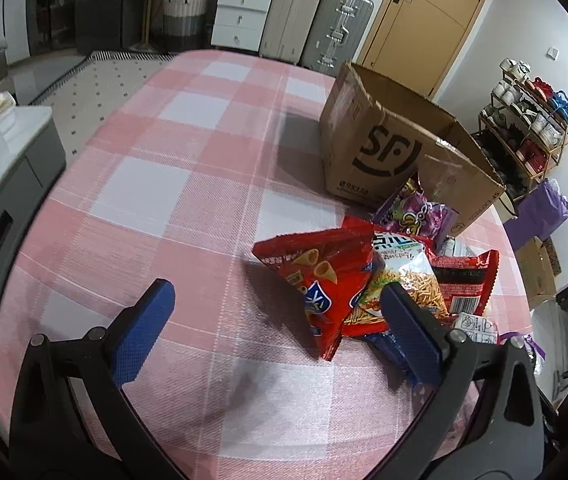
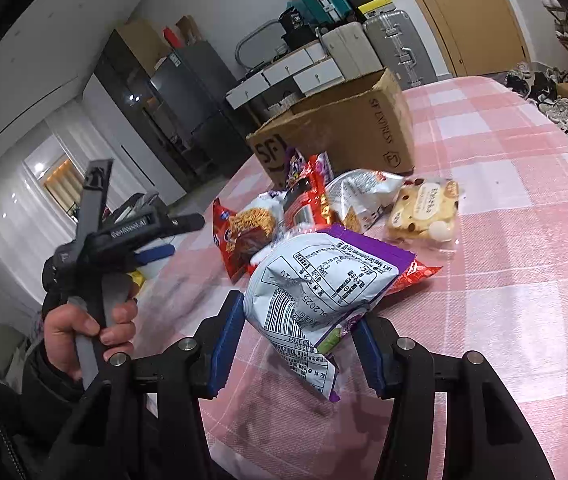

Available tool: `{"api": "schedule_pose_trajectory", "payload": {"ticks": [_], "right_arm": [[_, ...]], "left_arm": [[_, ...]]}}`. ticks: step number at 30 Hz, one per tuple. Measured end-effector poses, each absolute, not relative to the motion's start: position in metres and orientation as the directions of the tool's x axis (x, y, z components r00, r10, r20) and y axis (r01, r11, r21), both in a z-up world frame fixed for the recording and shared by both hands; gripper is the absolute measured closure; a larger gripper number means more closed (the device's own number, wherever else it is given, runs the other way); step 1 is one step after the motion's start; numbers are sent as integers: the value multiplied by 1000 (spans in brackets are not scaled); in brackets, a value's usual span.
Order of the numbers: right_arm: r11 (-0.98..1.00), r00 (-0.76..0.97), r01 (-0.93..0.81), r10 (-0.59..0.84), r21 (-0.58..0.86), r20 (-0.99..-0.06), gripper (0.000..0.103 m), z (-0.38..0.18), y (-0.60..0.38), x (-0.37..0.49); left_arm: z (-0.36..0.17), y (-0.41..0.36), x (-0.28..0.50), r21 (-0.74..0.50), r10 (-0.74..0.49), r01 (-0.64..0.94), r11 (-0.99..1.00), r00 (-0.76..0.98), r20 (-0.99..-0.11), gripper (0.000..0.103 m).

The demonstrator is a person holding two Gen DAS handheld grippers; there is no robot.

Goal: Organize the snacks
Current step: 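Grasp the red chip bag with the left tool while right tool holds its bag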

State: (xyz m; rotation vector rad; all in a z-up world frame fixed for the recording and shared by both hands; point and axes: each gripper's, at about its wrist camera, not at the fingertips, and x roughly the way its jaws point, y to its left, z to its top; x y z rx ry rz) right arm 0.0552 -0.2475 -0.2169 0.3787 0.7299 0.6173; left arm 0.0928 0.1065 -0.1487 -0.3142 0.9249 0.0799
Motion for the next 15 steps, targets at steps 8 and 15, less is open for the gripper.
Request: {"api": "schedule_pose_trajectory", "payload": {"ticks": [8,15], "right_arm": [[743,610,-404,653,533,-449,50,-211,-259,53],[729,630,-390,657,563,-414,50,-208,-274,56]], "left_arm": [[-162,105,110,-250,-87,-207,946,581,-809,1],[-172,106,126,-271,-110,-210,940,564,-818,1]]}}
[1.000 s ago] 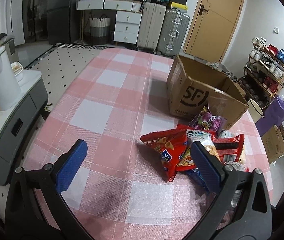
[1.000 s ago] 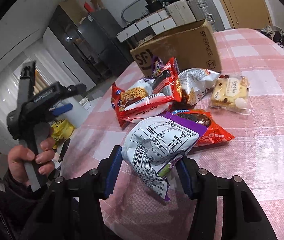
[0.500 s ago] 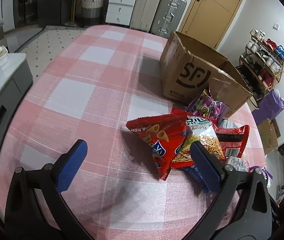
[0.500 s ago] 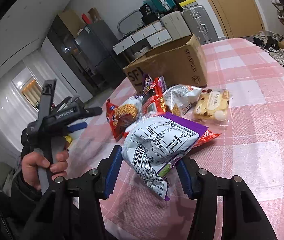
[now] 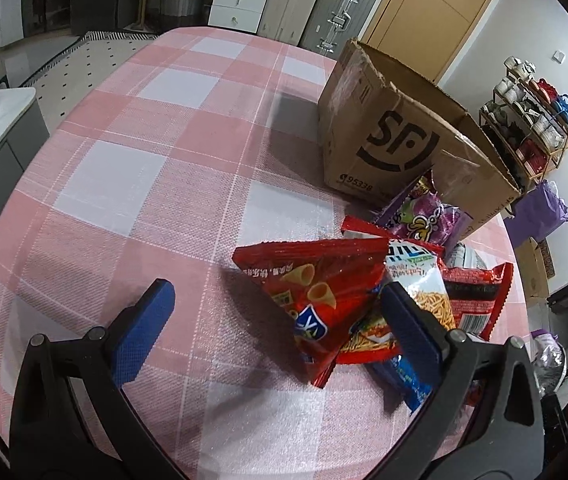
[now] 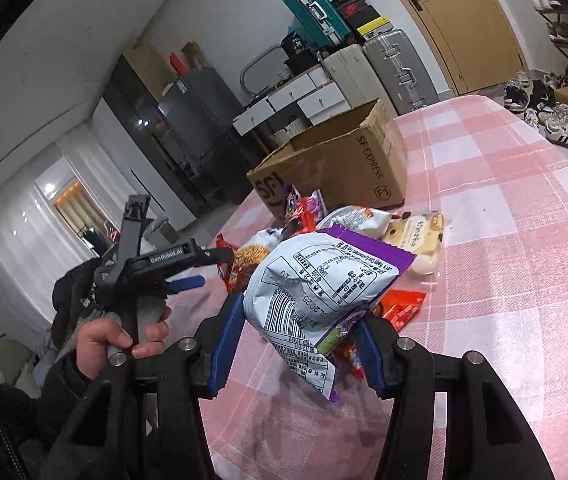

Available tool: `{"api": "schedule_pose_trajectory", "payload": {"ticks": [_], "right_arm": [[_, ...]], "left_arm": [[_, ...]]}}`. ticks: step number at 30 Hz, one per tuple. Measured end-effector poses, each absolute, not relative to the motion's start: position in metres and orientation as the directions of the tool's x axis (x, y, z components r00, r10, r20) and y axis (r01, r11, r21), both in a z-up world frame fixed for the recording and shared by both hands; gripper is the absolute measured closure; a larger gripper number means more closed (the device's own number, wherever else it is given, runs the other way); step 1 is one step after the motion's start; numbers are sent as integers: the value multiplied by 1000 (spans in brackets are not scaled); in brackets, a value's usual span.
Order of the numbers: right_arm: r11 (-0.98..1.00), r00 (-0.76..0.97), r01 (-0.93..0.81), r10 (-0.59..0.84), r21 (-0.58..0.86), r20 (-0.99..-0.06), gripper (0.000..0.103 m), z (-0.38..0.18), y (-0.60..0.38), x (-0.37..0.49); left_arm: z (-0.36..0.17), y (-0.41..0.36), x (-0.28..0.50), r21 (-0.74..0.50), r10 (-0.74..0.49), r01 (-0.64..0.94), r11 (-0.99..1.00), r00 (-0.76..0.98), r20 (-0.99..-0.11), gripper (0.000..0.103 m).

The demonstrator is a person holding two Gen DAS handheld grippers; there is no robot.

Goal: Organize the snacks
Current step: 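Grasp the red chip bag with the left tool while right tool holds its bag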

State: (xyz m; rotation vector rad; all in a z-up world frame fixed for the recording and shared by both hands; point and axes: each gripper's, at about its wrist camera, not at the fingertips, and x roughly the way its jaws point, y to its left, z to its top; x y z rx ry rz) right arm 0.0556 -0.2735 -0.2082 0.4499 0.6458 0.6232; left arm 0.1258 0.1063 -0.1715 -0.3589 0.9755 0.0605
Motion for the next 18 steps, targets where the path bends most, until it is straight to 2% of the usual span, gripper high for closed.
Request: {"api": "schedule_pose_trajectory", "payload": {"ticks": [18], "right_arm": [[732,653,-373,644,570,-399,50,-204,-286,59]], "left_arm": [[-189,113,138,-347,-161,-257,902,545,-823,3]]}}
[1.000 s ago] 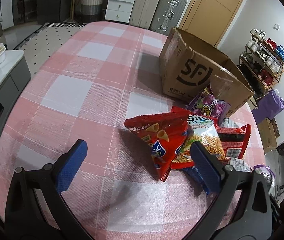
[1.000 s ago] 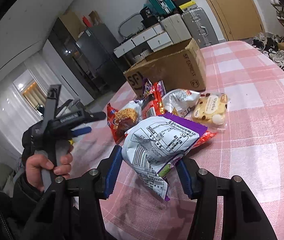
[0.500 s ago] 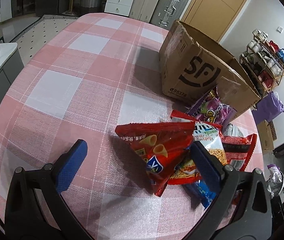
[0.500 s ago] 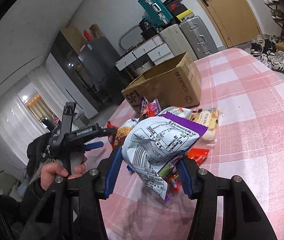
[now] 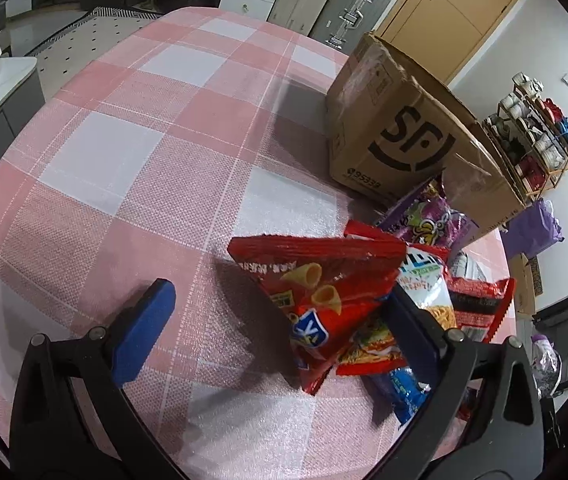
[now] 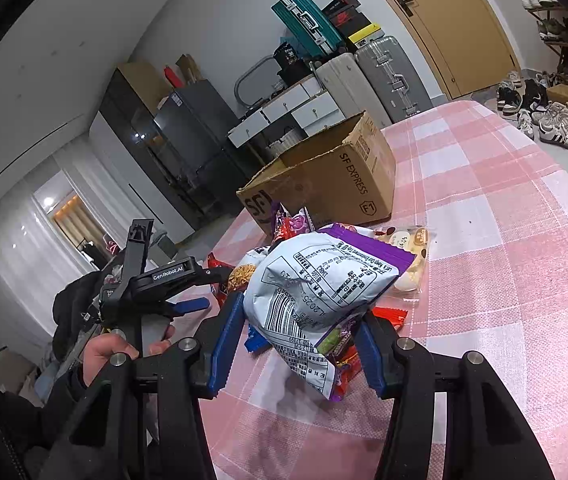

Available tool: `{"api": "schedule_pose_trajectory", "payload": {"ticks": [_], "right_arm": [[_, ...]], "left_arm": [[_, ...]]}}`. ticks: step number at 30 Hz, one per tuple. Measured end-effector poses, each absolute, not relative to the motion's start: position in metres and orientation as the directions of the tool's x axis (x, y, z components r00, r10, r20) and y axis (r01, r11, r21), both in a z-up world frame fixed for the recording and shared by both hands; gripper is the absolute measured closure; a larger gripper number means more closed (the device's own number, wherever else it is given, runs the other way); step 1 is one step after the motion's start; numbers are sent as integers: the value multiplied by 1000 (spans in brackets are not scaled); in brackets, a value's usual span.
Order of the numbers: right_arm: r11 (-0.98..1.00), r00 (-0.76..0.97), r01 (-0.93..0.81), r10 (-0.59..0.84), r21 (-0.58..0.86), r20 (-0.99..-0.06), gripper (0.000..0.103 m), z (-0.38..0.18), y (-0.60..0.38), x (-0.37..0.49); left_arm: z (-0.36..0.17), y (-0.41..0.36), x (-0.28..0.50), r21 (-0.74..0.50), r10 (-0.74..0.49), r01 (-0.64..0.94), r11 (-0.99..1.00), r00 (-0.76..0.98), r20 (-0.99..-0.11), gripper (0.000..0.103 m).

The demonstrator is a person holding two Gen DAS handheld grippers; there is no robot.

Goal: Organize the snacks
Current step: 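Grasp the red chip bag with the left tool while right tool holds its bag, then carry both bags over the box and open both tools to drop them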

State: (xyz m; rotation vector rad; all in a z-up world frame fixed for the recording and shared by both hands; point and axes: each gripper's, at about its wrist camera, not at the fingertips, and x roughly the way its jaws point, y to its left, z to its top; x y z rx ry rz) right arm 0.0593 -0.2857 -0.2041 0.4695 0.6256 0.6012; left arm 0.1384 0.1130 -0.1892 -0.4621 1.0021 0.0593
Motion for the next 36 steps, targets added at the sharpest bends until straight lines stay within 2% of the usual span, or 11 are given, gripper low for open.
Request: {"api": "schedule_pose_trajectory", "payload": {"ticks": [3,6,7,8,10,24,36], "right_arm": [[729,651,-373,646,574,-398,50,-206,-285,61],[730,652,-373,645,573,-398,50,-207,-285,63],[730,652,-372,645,573,-399,50,-208,-285,64],[731,652,-371,644,573,-399,50,-208,-284,64],[732,653,-371,643,571,-400,50,-209,-284,64],[733,657,-386,644,560,-391,50,-202,-279,62],[734,647,-455,661,505,-379,50,-174,-260,64]], "left_arm": [[-194,113,145,-342,-162,-252,905,540,-826,10],[-195,109,150,-326,-166,-217,920,539,-826,34],[-197,109,151,-334,-176,-204,920,547,-819,54],[-198,109,152,-336,-175,-203,919,556,-813,62],[-198,109,151,-344,-189,-184,921,563,-805,66],[-177,103,134,-275,-144,-135,952,595,-790,68],[-131,95,98,-270,-156,-74,960,659,-736,68]]}}
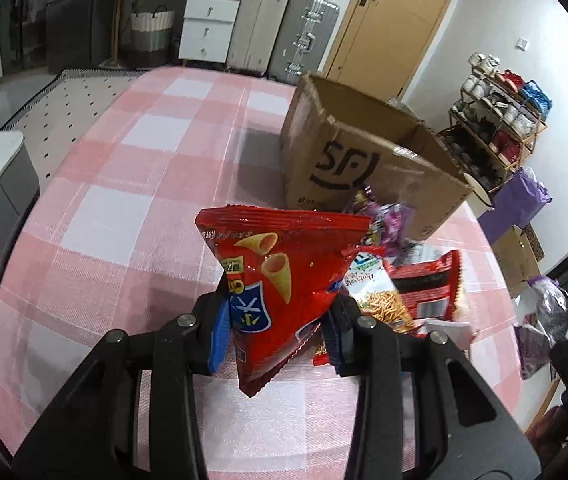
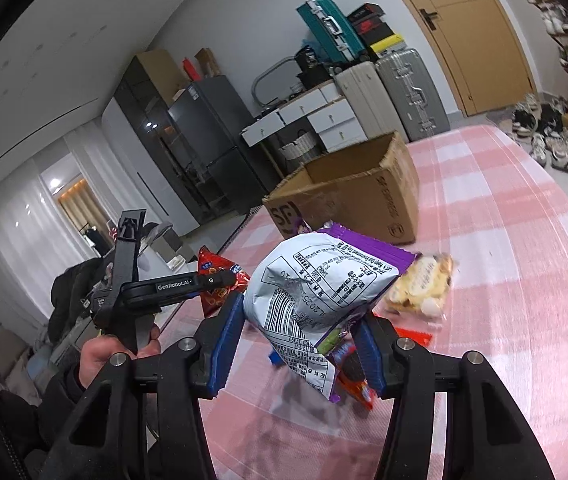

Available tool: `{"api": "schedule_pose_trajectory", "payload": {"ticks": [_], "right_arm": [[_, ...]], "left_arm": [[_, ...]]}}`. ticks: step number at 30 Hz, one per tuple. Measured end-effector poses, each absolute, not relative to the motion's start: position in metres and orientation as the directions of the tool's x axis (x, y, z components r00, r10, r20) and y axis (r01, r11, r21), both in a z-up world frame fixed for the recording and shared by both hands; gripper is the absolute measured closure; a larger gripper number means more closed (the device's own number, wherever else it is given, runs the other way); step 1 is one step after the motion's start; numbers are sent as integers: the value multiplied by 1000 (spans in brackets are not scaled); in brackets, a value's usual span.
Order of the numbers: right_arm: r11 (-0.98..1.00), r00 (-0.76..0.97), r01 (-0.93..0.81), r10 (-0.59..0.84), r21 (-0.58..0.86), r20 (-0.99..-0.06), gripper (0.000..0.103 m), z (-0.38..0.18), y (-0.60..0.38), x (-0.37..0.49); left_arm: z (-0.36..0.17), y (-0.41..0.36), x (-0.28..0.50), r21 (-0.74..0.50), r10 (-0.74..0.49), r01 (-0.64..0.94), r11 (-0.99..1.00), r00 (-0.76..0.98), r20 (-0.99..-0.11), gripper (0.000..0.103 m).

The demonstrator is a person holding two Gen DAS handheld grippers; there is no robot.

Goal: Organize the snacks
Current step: 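Carry both bags over the box and open both tools to drop them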

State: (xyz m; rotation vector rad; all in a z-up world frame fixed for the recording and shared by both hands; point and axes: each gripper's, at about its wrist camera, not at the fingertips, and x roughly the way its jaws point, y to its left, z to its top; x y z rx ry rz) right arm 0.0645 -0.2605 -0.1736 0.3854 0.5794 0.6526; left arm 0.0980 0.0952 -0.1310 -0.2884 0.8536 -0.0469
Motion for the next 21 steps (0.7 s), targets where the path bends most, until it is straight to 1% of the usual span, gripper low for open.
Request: {"api": "schedule_pose_trajectory", "payload": {"ticks": [11,21], "right_arm": [[690,609,-536,715,486,-343,50,-133,-236,94],[667,581,-576,741,473,-338,50,-100,-223,133]], "left_arm": [[-80,80,92,-290,-227,28,957,697,-680,68],[-38,47,116,-276,-288,134,952,704,-650,68]]}}
